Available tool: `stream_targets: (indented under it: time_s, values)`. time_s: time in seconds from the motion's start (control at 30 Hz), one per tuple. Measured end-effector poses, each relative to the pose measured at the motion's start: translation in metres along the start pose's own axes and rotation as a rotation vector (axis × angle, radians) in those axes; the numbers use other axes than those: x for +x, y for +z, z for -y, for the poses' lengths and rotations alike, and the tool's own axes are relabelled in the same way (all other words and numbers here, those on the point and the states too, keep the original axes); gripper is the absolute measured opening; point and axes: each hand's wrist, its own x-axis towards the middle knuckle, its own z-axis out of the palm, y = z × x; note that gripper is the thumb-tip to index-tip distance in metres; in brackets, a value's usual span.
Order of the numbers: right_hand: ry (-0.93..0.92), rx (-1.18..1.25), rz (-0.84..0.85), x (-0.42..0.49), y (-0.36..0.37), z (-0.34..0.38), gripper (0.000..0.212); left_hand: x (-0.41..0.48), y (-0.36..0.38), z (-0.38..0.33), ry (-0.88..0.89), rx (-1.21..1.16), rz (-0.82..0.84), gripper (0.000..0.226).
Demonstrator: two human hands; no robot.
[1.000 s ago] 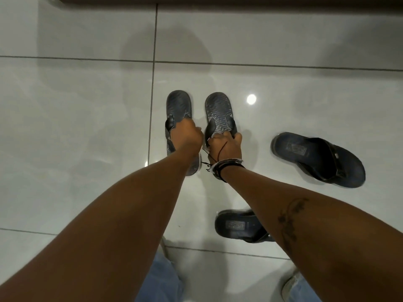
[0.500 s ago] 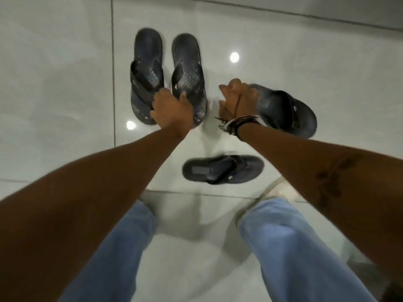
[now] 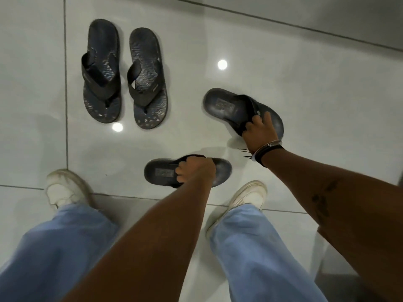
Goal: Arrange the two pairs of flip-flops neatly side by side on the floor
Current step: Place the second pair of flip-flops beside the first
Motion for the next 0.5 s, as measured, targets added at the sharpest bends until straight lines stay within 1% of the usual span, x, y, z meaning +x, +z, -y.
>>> stream_targets:
  time_s: [0.07,0.17,0.23,0.3,0.33,0.4,0.5]
  values:
    - [-0.028,0.031,-0.010,0.003,-0.001,-0.008,0.046,0.000,-0.002,-0.008,0.001,-0.009,-0.005,0.048]
    - [-0.020,0.152,-0.063,0.003,-0.003,-0.014,0.037,-0.016,-0.001,-0.020,0.071,0.028,-0.022,0.041]
    - [0.012,0.259,-0.109,0.000,-0.007,-0.016,0.028,-0.035,-0.001,-0.029,0.240,0.149,-0.131,0.037]
    - [0.090,0.371,-0.157,-0.002,-0.010,-0.020,0.025,-0.051,0.000,-0.041,0.461,0.264,-0.253,0.033]
    - [0.146,0.430,-0.172,-0.004,-0.011,-0.024,0.025,-0.057,-0.002,-0.050,0.543,0.297,-0.293,0.031]
    - [0.255,0.530,-0.185,-0.005,-0.012,-0.035,0.022,-0.062,-0.010,-0.070,0.647,0.356,-0.340,0.028]
    - [0.377,0.636,-0.211,-0.004,-0.012,-0.053,0.017,-0.059,-0.027,-0.106,0.786,0.457,-0.357,0.022]
